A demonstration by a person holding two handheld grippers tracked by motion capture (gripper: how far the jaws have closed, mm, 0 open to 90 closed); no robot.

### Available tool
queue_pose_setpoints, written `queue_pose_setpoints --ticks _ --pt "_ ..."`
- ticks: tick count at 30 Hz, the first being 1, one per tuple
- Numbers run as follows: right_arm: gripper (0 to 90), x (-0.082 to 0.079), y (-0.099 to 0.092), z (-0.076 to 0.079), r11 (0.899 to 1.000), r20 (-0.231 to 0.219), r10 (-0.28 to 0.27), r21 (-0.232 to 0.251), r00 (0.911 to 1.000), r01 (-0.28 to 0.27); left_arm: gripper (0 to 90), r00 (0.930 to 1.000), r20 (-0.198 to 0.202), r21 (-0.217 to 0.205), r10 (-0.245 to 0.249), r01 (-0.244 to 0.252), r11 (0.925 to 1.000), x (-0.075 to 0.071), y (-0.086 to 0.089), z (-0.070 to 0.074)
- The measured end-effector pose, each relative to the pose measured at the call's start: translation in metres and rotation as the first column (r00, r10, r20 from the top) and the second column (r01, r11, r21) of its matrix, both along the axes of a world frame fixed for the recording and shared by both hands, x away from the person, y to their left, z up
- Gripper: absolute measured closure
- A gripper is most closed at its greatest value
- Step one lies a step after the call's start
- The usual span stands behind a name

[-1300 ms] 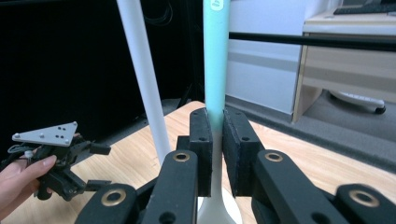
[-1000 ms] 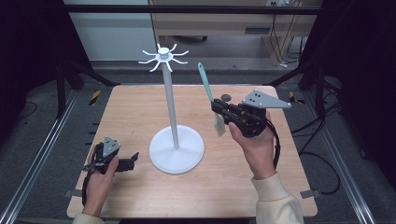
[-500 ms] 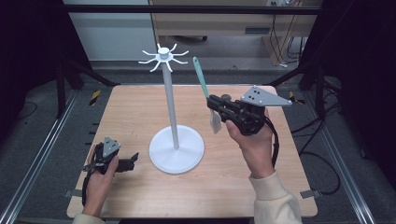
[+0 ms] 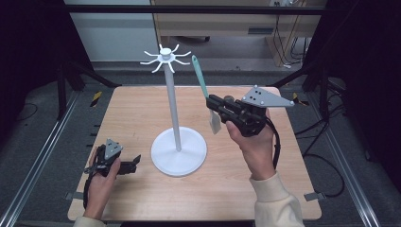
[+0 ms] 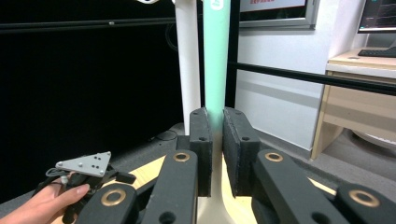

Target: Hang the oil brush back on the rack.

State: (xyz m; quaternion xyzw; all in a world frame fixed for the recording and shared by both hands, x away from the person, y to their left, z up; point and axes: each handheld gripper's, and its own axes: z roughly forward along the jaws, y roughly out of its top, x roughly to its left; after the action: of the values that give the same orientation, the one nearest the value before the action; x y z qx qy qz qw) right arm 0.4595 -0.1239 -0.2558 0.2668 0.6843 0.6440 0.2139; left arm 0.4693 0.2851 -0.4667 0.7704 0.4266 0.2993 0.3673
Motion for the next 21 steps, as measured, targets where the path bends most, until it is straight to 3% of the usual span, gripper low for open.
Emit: queue_pose_setpoints --ticks 21 --pt "82.5 0.0014 0.0048 -0.0029 0.999 -0.011 0.023 -0.033 0.9997 -0.023 2.3 1.0000 -0.002 0.000 -0.001 0.001 1.0000 0.0003 0.0000 -0.0003"
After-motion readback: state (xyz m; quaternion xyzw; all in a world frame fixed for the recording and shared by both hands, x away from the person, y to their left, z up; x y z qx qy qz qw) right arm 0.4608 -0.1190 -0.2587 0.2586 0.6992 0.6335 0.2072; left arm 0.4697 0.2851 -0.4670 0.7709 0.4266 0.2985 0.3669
